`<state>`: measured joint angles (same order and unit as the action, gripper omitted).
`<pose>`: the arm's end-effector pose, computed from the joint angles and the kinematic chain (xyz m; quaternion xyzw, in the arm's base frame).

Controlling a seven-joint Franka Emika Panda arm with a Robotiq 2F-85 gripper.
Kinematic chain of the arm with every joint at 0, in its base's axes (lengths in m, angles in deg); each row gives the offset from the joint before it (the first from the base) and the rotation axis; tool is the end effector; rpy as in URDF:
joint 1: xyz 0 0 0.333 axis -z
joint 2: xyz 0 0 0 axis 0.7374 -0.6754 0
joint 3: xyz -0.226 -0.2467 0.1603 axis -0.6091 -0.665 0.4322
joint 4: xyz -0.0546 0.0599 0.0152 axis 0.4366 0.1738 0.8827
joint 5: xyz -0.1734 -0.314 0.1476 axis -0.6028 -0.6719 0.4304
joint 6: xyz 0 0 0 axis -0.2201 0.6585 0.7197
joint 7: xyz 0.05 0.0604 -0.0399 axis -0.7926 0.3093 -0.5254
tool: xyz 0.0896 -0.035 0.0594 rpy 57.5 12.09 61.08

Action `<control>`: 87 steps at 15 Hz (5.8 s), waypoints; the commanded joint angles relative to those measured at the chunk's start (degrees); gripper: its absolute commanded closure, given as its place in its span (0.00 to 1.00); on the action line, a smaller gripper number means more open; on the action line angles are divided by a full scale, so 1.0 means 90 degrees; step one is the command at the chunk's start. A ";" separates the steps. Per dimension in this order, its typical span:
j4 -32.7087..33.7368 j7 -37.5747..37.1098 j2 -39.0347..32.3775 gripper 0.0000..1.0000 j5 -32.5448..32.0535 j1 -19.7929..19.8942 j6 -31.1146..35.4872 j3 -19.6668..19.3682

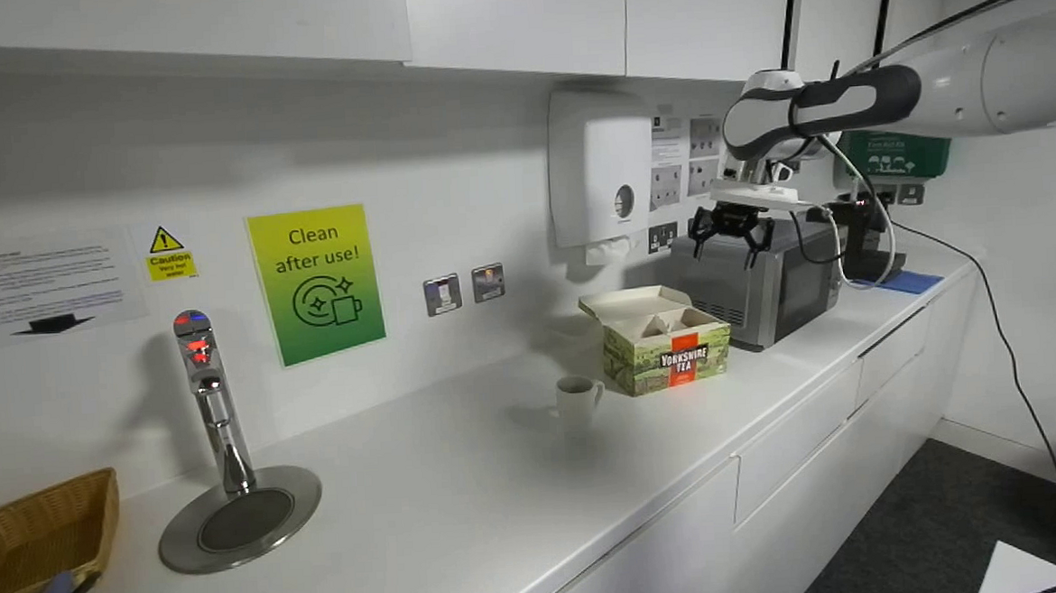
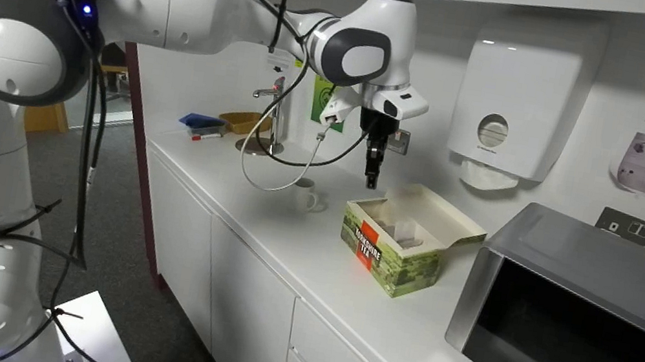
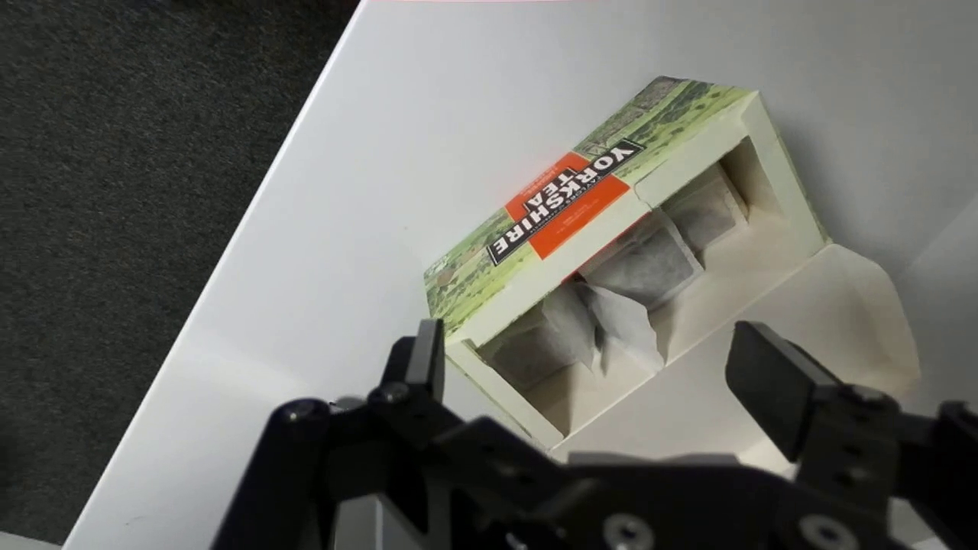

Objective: Remove one tea bag from the box and put it in the white mug.

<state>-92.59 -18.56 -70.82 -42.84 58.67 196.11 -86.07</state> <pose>0.5875 -0.1881 0.6233 -0.8747 0.4743 -0.0809 0.0592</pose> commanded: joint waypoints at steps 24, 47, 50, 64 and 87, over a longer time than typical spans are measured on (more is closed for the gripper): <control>0.4254 0.2979 -0.2879 0.00 -0.1499 -0.0078 -0.2779 -0.0086; 0.4470 0.2961 -0.3751 0.00 -0.1402 -0.0136 -0.2350 0.0063; 0.4557 0.2890 -0.3921 0.00 -0.1330 -0.0131 -0.2155 0.0081; 0.5731 0.2689 -0.4974 0.00 -0.1208 -0.0172 -0.2168 0.0227; 0.6754 0.2628 -0.5676 0.61 -0.1181 0.0171 -0.2223 0.0249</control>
<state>-35.16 5.18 -121.07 -54.32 59.19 177.04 -84.08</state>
